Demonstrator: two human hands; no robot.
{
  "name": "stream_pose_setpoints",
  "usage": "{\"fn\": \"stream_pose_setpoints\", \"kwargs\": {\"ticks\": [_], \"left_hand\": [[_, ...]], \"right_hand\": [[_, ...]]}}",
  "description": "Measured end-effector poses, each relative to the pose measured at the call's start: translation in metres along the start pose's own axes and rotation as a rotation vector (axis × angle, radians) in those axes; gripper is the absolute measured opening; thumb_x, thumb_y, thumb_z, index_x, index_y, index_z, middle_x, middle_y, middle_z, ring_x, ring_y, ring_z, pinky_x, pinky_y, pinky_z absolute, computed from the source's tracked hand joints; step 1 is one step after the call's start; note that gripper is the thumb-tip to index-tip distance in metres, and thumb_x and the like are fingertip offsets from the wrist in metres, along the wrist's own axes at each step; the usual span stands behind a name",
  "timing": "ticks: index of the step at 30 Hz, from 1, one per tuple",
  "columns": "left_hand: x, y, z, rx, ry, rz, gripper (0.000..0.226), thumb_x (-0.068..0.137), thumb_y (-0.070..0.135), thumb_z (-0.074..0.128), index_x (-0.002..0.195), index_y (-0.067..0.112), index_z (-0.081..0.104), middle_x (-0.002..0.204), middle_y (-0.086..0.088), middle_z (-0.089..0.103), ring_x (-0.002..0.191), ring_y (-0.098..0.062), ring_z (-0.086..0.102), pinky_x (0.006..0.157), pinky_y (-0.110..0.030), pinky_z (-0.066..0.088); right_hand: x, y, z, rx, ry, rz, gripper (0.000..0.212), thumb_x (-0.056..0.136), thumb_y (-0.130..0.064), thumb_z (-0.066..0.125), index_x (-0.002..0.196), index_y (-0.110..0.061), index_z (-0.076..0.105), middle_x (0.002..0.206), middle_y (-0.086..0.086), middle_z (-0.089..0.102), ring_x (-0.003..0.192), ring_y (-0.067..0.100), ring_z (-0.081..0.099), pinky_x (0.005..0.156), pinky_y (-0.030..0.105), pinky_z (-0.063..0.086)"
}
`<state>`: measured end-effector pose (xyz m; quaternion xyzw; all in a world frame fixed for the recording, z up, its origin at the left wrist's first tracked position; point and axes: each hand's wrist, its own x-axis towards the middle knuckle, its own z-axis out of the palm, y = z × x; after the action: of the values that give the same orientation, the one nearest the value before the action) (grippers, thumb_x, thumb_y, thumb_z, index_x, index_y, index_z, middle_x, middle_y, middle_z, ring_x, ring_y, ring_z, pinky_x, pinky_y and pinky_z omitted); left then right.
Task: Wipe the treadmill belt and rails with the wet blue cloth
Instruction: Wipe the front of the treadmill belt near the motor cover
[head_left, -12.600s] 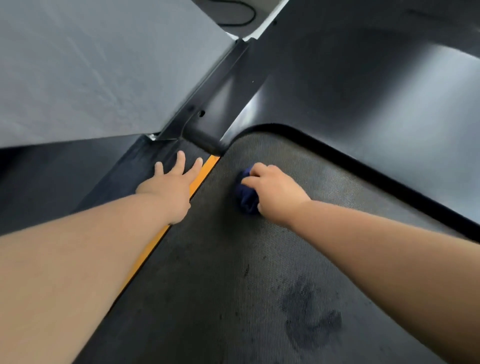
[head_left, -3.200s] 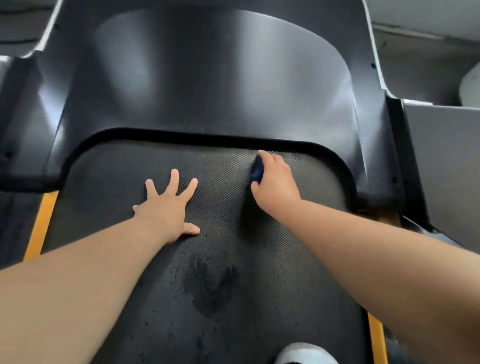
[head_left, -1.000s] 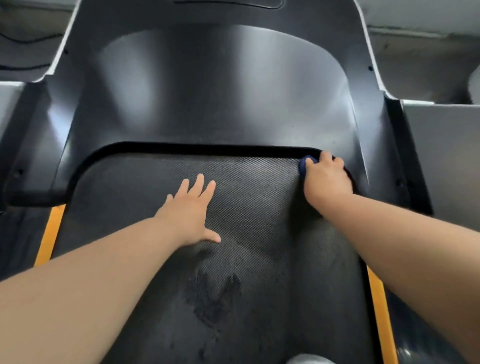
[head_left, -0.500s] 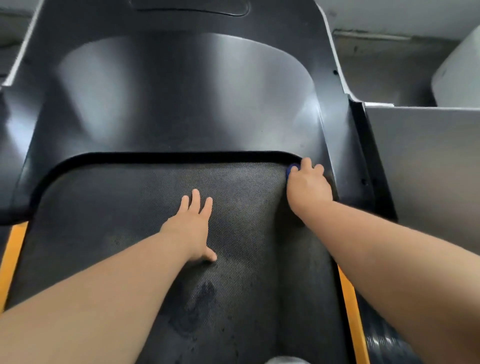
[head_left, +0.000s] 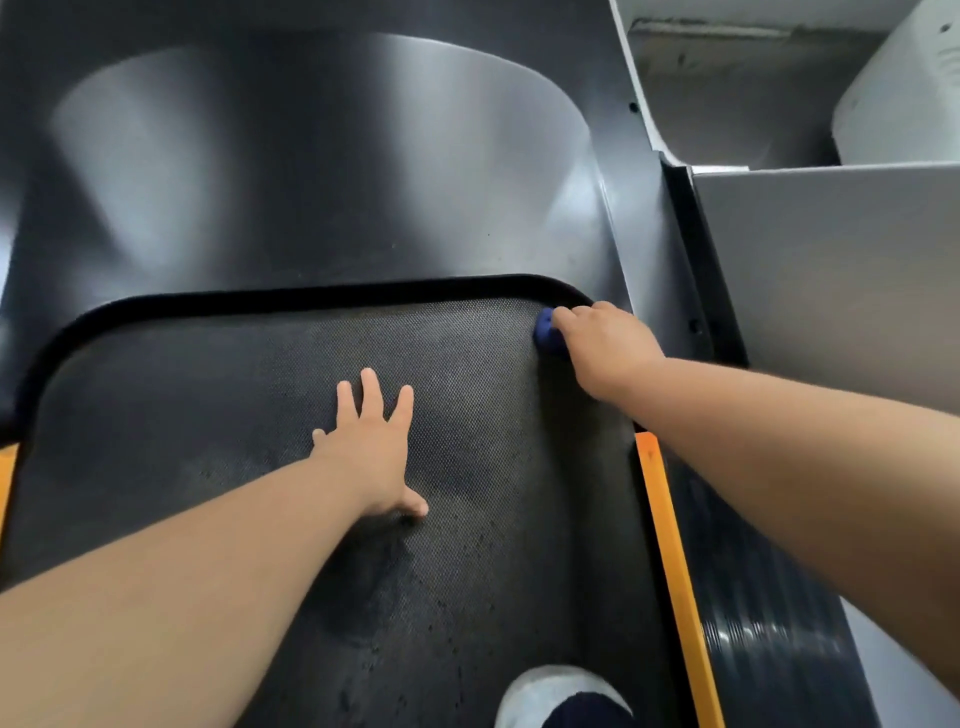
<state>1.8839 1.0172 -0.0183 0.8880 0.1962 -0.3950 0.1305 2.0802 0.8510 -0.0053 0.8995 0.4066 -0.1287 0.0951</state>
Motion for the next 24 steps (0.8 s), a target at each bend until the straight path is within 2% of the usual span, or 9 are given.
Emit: {"fn": "stream_pose_setpoints", "kwargs": {"ticks": [4,8,10,12,14,16,20,22,24], "left_hand": [[-0.007,0.002,0.005,0.053,-0.057,0.037,0.141,0.057,0.064,0.078,0.146,0.023,-0.023,0.148,-0.016,-0.037,0.138,-0.045,-0.025,0.108,-0.064,0.02],[-0.009,-0.004,0.001,0.072,-0.075,0.079,0.14,0.057,0.063,0.078,0.147,0.024,-0.022,0.149,-0.017,-0.036,0.138,-0.047,-0.023,0.108,-0.063,0.024],[-0.007,-0.001,0.007,0.093,-0.031,0.065,0.14,0.058,0.061,0.08,0.147,0.024,-0.021,0.149,-0.017,-0.036,0.138,-0.047,-0.022,0.107,-0.063,0.026],[-0.006,0.002,0.014,0.114,0.02,0.034,0.139,0.058,0.058,0.081,0.147,0.024,-0.021,0.149,-0.017,-0.035,0.139,-0.046,-0.021,0.105,-0.064,0.027],[-0.005,0.003,0.018,0.112,0.05,0.023,0.14,0.057,0.056,0.083,0.148,0.025,-0.018,0.15,-0.017,-0.033,0.139,-0.045,-0.021,0.104,-0.064,0.028],[-0.003,0.004,0.02,0.107,0.069,0.034,0.141,0.054,0.056,0.084,0.148,0.026,-0.017,0.15,-0.016,-0.032,0.139,-0.045,-0.02,0.103,-0.064,0.029],[0.001,0.003,0.022,0.091,0.078,0.024,0.143,0.052,0.053,0.086,0.148,0.026,-0.016,0.15,-0.016,-0.032,0.139,-0.045,-0.021,0.104,-0.064,0.029],[0.002,0.002,0.021,0.107,0.084,0.042,0.142,0.053,0.054,0.085,0.148,0.026,-0.016,0.15,-0.017,-0.031,0.139,-0.046,-0.019,0.102,-0.064,0.032],[0.001,0.001,0.02,0.115,0.085,0.052,0.142,0.053,0.055,0.085,0.148,0.025,-0.017,0.15,-0.018,-0.031,0.139,-0.047,-0.018,0.101,-0.063,0.035]], "right_hand": [[-0.048,0.002,0.014,0.053,-0.085,-0.086,0.027,0.08,-0.006,0.051,0.105,-0.018,0.049,0.105,0.005,0.061,0.1,0.03,0.053,0.069,0.035,0.037],[-0.11,-0.002,0.032,0.11,-0.244,-0.266,0.033,0.079,-0.004,0.05,0.107,-0.022,0.052,0.105,0.0,0.059,0.103,0.025,0.048,0.08,0.04,0.044],[-0.108,-0.002,0.03,0.115,-0.2,-0.295,0.033,0.081,-0.006,0.049,0.109,-0.023,0.053,0.106,-0.001,0.056,0.102,0.024,0.047,0.082,0.042,0.045],[-0.083,-0.005,0.019,0.162,-0.008,-0.214,0.032,0.081,-0.006,0.051,0.109,-0.021,0.055,0.106,0.003,0.055,0.098,0.028,0.046,0.078,0.041,0.045],[-0.053,-0.007,0.004,0.22,0.131,-0.033,0.034,0.085,-0.007,0.054,0.116,-0.021,0.054,0.111,0.005,0.053,0.1,0.028,0.046,0.074,0.034,0.039],[-0.03,-0.007,0.004,0.199,0.116,0.101,0.036,0.089,-0.011,0.056,0.122,-0.022,0.051,0.118,0.005,0.052,0.106,0.029,0.047,0.074,0.032,0.035],[-0.03,-0.021,0.034,0.248,0.082,0.297,0.035,0.092,-0.014,0.05,0.125,-0.023,0.046,0.119,0.008,0.05,0.105,0.033,0.049,0.075,0.036,0.037],[-0.05,-0.033,0.045,0.283,0.128,0.285,0.036,0.089,-0.014,0.052,0.123,-0.022,0.047,0.116,0.006,0.052,0.103,0.031,0.049,0.073,0.035,0.038],[-0.08,-0.044,0.05,0.348,0.083,0.196,0.035,0.086,-0.014,0.054,0.119,-0.024,0.049,0.112,0.003,0.053,0.102,0.028,0.05,0.073,0.032,0.036]]}}
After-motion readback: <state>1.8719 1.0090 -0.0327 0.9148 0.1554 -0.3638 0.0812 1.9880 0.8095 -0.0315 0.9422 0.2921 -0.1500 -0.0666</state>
